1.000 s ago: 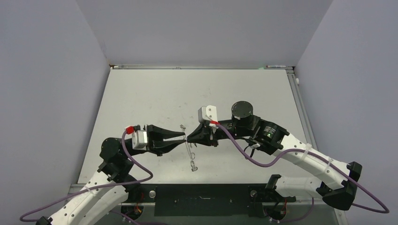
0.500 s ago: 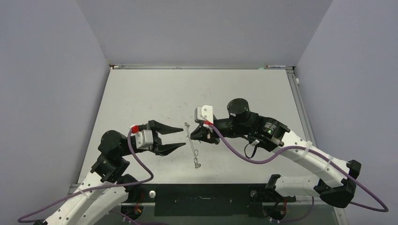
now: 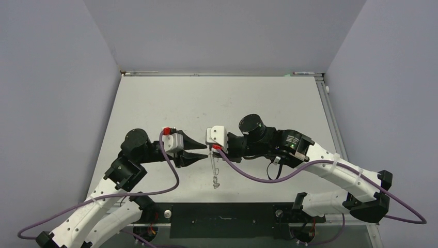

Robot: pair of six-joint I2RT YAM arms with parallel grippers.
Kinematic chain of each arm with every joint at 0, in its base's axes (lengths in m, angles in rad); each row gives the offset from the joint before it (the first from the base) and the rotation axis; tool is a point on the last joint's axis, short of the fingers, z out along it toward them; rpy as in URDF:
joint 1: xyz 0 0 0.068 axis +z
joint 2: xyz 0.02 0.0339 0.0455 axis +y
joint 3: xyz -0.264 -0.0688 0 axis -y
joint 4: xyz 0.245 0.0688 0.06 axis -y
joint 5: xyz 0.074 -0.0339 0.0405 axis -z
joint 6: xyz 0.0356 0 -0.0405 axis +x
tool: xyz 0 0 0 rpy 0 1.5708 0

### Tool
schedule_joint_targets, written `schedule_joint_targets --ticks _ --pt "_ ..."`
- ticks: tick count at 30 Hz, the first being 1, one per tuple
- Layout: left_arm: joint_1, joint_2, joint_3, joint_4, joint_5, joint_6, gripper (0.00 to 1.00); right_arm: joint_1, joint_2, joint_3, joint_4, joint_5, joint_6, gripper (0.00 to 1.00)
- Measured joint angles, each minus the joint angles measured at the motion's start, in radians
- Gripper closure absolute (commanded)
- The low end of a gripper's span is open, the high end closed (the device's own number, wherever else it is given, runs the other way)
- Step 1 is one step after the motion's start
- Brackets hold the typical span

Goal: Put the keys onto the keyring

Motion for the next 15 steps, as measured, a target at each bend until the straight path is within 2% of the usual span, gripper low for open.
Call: schedule_joint_targets --ticks 10,15 --pt "0.000 0.031 0.000 0.002 0.040 -0.023 0.72 0.013 0.004 0.000 -0.011 0.012 0.000 0.95" --pt "-0.001 0.047 -0.001 0.024 0.069 -0.053 0.79 0.013 0.004 0.000 -0.009 0.012 0.001 0.95"
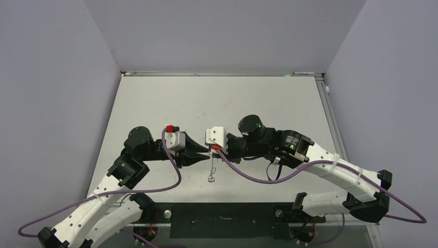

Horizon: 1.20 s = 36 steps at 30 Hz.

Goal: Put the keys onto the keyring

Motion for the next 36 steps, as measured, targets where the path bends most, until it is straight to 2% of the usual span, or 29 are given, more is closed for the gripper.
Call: schedule_joint_targets --ticks 12,20,23,29,30,33,36 --pt "-0.010 0.003 -0.012 0.032 0.007 -0.025 0.76 0.006 0.002 0.000 0.022 -0.017 0.001 0.95" --pt "-0.023 0.010 -0.020 0.028 0.001 -0.024 0.90 0.010 0.008 0.000 0.012 -0.009 0.003 0.95" --pt "-0.033 0.012 -0.020 0.022 -0.011 -0.021 0.99 0.010 0.008 0.000 0.006 -0.003 0.003 0.95" --pt "-0.039 0.008 -0.020 0.011 -0.037 0.002 1.00 0.010 0.008 0.000 0.004 0.001 0.005 0.95" --pt "-0.039 0.003 -0.020 0.012 -0.043 0.005 1.00 0.010 0.008 0.000 0.006 0.003 0.005 0.90" --pt "-0.041 -0.036 -0.045 0.048 -0.077 0.004 1.00 0.010 0.004 -0.004 0.034 0.004 0.017 0.68" --pt "-0.041 -0.083 -0.080 0.089 -0.103 -0.002 1.00 0.012 -0.013 -0.024 0.093 0.005 0.031 0.51"
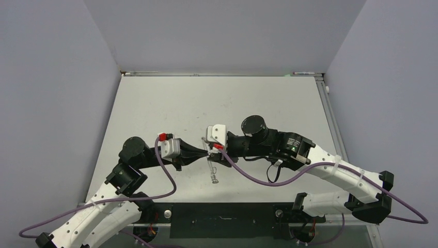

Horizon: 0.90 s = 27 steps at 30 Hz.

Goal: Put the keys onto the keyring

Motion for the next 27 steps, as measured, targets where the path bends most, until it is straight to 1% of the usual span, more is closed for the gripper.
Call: schedule_joint_targets --ticks 1,3,6,10,15,20,25,27 --pt "0.000 -0.010 -0.008 0.016 -0.009 -0.001 1.00 0.001 -0.007 -0.005 0.022 -0.002 0.004 0.47" --pt "0.000 -0.017 -0.019 0.043 -0.027 -0.005 1.00 0.006 -0.016 -0.006 0.053 -0.005 0.011 0.44" --pt "0.000 -0.023 -0.039 0.087 -0.048 -0.019 1.00 0.006 -0.031 -0.010 0.096 -0.005 0.020 0.44" --pt "0.005 -0.042 -0.068 0.145 -0.069 -0.054 1.00 -0.001 -0.085 -0.054 0.164 -0.005 0.037 0.45" --pt "0.011 -0.071 -0.113 0.254 -0.074 -0.106 1.00 -0.058 -0.149 -0.097 0.219 -0.043 0.064 0.54" --pt "0.012 -0.082 -0.137 0.332 -0.071 -0.145 1.00 -0.130 -0.156 -0.119 0.255 -0.117 0.090 0.58" --pt "0.017 -0.087 -0.146 0.380 -0.068 -0.172 1.00 -0.146 -0.154 -0.123 0.249 -0.187 0.098 0.71" --pt "0.019 -0.089 -0.148 0.390 -0.065 -0.180 1.00 -0.146 -0.150 -0.122 0.241 -0.210 0.098 0.73"
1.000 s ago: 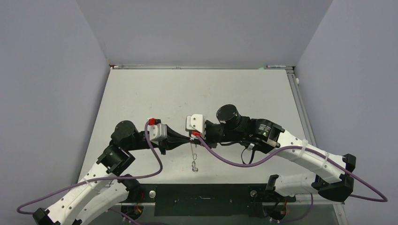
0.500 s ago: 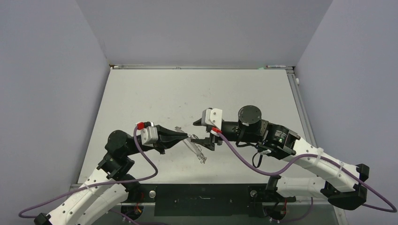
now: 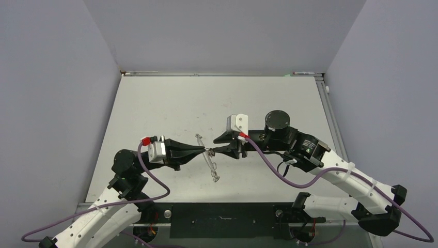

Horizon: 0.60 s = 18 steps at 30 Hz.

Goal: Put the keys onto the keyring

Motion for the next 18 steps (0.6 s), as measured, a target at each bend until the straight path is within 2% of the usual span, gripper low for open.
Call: schedule_joint_targets --ticks 7,10,18 --pt "0.004 -0.003 -0.002 0.024 0.003 -0.010 1.00 0.000 0.035 0.000 -0.016 -0.057 0.004 0.85" --pt "0.004 -0.008 -0.005 0.029 0.004 -0.013 1.00 0.000 0.047 0.000 -0.019 -0.068 0.005 0.94" --pt "0.004 -0.014 -0.005 0.029 0.004 -0.020 1.00 0.000 0.057 0.000 -0.019 -0.089 0.007 0.95"
